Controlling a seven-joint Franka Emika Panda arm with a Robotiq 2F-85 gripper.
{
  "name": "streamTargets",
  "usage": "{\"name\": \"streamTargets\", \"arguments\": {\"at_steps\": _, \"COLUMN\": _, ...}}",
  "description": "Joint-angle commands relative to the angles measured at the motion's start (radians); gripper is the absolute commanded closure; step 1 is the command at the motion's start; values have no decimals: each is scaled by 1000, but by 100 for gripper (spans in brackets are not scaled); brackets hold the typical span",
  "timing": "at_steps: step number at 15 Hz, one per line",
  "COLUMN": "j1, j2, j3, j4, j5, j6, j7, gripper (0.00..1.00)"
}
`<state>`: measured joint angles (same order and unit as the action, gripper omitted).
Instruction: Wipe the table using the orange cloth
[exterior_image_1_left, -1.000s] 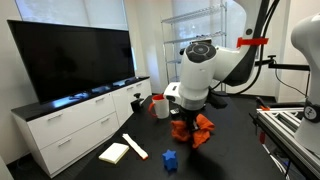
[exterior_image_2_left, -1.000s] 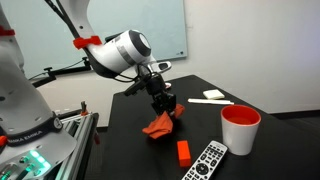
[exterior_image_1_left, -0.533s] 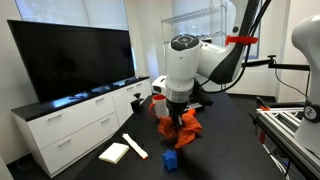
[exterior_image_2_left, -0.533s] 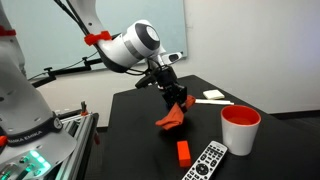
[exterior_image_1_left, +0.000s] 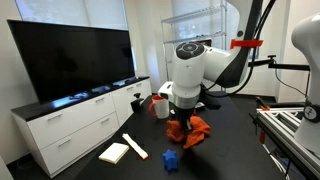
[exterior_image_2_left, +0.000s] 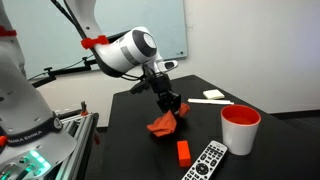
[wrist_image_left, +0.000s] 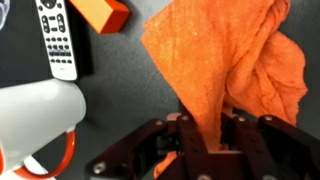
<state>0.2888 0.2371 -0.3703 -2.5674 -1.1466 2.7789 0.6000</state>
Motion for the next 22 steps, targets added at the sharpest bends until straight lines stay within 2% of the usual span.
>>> {"name": "streamTargets", "arguments": {"at_steps": 1, "j1": 9, "j2": -55, "j3": -8, "j4": -74, "j5": -39, "j6": -59, "j7": -40, "gripper": 97}}
{"name": "streamTargets", "arguments": {"at_steps": 6, "j1": 44, "j2": -93, "j3": 2, "j4": -159, "j5": -142, "j6": -119, "j7": -24, "gripper": 97}}
{"name": "streamTargets", "arguments": {"at_steps": 10, "j1": 80, "j2": -139, "j3": 28, "j4": -212, "j5": -170, "j6": -137, "j7": -29, "gripper": 97}}
{"name": "streamTargets", "arguments": {"at_steps": 11, "j1": 84, "j2": -101, "j3": 41, "j4": -178, "j5": -174, "j6": -125, "j7": -15, "gripper": 97}}
{"name": "streamTargets", "arguments": {"at_steps": 16, "j1": 89, "j2": -108, "j3": 42, "j4": -176, "j5": -173, "j6": -126, "j7": -15, "gripper": 97}}
{"name": "streamTargets", "arguments": {"at_steps": 22, "j1": 19, "j2": -41, "j3": -30, "j4": -80, "j5": -71, "j6": -159, "j7": -73, "gripper": 97}}
